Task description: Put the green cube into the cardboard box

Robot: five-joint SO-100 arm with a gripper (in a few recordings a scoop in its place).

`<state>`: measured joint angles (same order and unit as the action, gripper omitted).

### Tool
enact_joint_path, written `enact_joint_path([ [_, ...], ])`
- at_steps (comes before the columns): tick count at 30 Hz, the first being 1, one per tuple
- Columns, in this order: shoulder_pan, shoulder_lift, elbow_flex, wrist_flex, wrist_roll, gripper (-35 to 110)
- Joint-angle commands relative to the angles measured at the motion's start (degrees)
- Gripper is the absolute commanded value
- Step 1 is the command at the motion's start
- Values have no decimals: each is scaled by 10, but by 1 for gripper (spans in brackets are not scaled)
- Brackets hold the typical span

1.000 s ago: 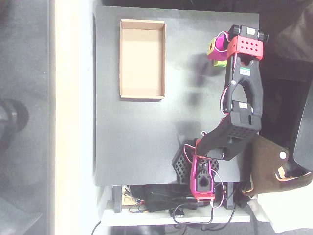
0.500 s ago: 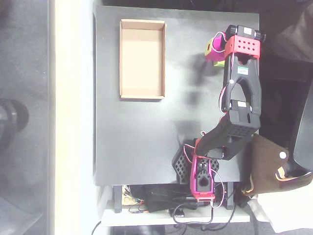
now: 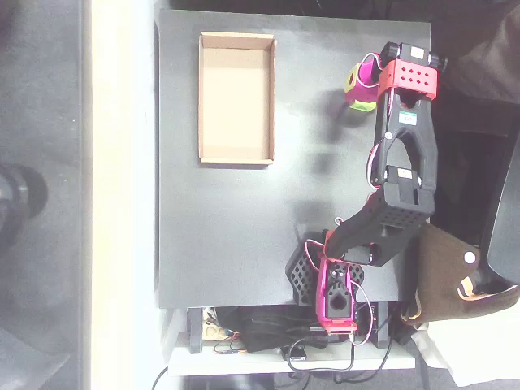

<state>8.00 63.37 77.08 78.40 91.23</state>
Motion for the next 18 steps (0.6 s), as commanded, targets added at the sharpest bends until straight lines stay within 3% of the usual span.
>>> enact_joint_path([
  [1,1,16,-7,-3,62,15],
  [9,7,16,-7,-3,62,5],
  [18,23,32,-7,-3,62,5],
])
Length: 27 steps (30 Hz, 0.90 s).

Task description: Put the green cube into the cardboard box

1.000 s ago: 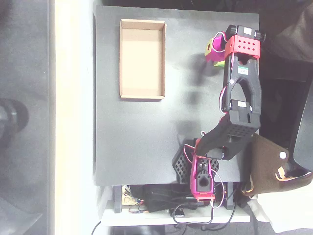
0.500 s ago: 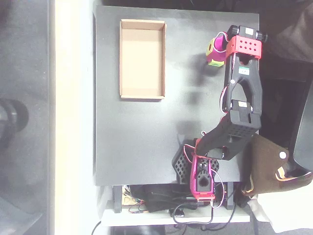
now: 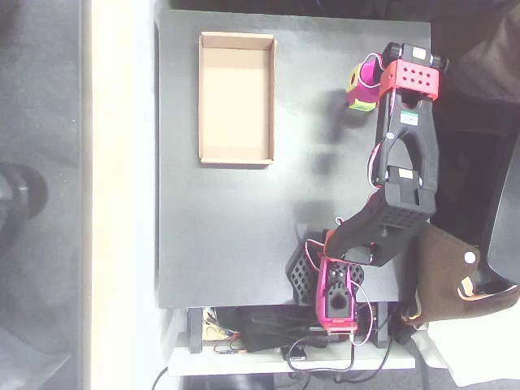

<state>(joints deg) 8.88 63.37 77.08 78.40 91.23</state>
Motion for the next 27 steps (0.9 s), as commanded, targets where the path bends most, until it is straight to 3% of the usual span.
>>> enact_joint_path([
  [1,14,42,-7,-3,62,5],
  [27,-26,384,-6,-2,62,5],
])
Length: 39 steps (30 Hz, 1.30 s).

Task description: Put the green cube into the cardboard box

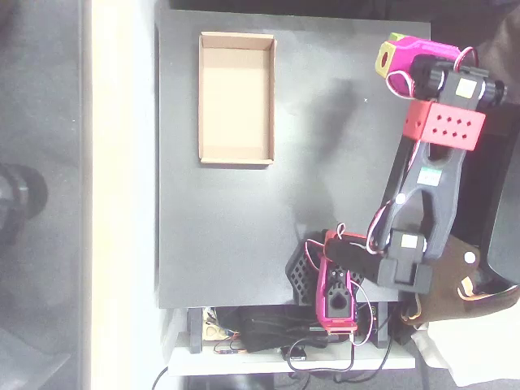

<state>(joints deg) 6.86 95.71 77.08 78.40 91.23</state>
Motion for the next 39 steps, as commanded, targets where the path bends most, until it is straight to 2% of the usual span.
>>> enact_joint_path([
  [1,-13,69,-6,-2,62,5],
  [28,-338,106,-2,-3,62,5],
  [39,-376,0,-6,-4,62,5],
])
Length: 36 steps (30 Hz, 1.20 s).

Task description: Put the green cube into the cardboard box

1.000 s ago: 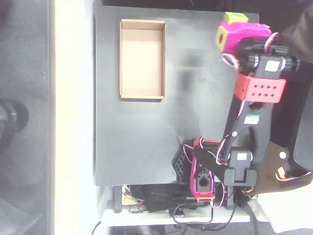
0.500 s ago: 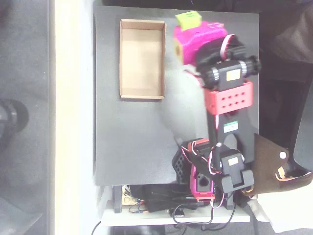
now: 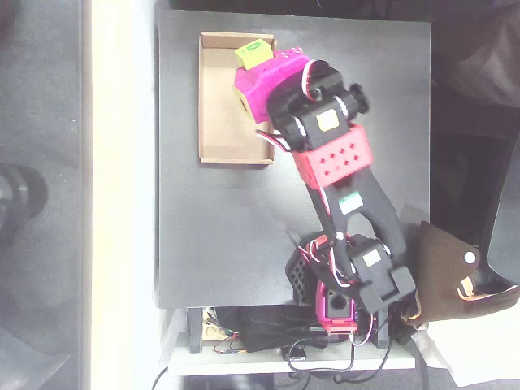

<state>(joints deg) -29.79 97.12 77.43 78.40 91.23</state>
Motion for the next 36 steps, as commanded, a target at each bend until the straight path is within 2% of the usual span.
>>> enact_joint_path([
  [1,-10,-26,-10,-4,62,5],
  [5,-10,-75,-10,-15,62,5],
  [15,-18,-182,-10,-120,62,5],
  [36,-57,-262,-1,-112,69,5],
])
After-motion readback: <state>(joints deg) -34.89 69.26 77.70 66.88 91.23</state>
